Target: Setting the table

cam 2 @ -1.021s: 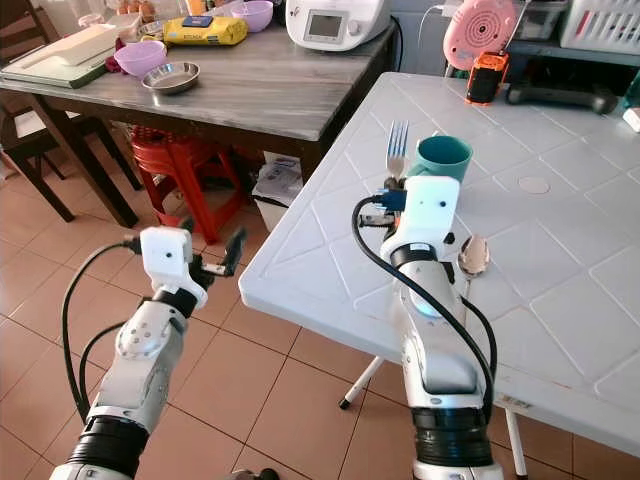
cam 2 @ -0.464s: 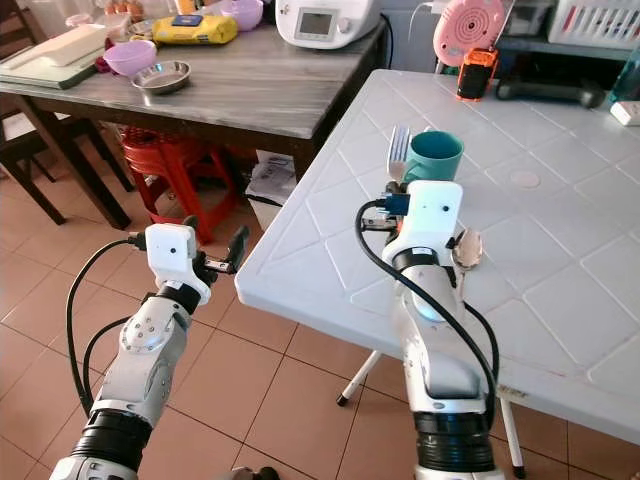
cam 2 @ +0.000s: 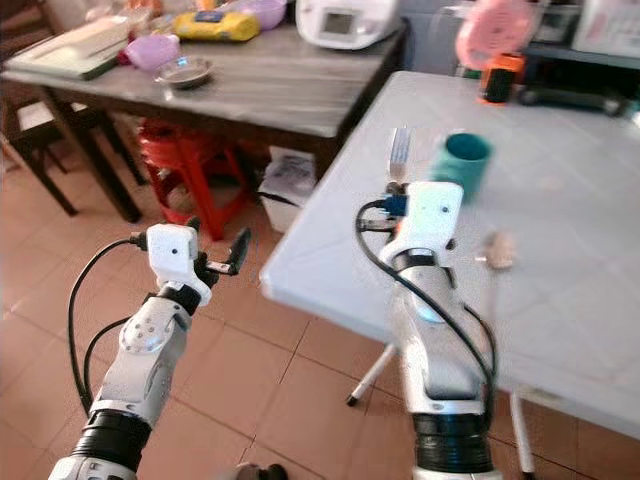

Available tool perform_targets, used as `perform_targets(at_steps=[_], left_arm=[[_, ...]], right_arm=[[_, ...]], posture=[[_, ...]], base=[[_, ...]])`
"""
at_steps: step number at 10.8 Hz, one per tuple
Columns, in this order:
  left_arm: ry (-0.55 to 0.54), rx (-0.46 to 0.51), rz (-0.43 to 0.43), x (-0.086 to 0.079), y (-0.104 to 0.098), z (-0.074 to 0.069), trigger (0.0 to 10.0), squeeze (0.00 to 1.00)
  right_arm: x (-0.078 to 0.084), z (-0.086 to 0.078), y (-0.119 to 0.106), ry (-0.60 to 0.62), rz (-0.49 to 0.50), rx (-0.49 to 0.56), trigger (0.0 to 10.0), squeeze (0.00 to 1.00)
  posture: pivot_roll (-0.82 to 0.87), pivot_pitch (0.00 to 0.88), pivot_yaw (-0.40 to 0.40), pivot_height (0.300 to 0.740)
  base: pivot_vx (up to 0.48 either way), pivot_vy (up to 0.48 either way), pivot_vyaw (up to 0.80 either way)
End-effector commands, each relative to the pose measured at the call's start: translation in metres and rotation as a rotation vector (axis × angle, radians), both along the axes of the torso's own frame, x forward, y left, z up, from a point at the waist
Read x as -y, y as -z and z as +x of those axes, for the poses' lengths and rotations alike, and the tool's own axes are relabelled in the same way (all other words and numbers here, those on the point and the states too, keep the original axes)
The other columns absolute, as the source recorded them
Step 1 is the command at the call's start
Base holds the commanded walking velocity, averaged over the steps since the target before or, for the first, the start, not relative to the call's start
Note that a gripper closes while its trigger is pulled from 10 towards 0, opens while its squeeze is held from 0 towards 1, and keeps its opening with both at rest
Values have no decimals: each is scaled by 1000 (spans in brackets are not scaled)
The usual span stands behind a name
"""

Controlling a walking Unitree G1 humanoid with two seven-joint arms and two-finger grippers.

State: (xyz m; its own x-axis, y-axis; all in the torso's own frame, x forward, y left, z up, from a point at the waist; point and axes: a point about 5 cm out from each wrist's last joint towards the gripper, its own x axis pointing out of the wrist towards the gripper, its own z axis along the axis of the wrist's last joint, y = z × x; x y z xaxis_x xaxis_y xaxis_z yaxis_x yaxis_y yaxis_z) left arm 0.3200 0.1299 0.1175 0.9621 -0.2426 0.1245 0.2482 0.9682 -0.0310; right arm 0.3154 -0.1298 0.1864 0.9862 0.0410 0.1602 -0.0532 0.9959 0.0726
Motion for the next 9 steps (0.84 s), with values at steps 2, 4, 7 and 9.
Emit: perform_targets(at_steps=[2, 4, 7, 9], left_arm=[[8, -11, -5, 0, 2, 0, 10000, 0], [11, -13, -2, 0, 3, -1, 10000, 0], [15, -12, -2, 1, 3, 0, 10000, 0], [14, -13, 2, 1, 3, -1, 10000, 0]], right_arm=[[4, 0, -3, 12, 0, 14, 10000, 0], [4, 0, -3, 15, 1, 16, 10000, 0], [5, 1, -3, 21, 3, 19, 10000, 0], [5, 1, -2, 27, 3, 18, 10000, 0]], posture=[[-92, 79, 93, 740], [-92, 79, 91, 740], [-88, 77, 92, 740], [-89, 78, 93, 740]], base=[[0, 324, -556], [0, 354, -228], [0, 384, 0], [0, 382, 0]])
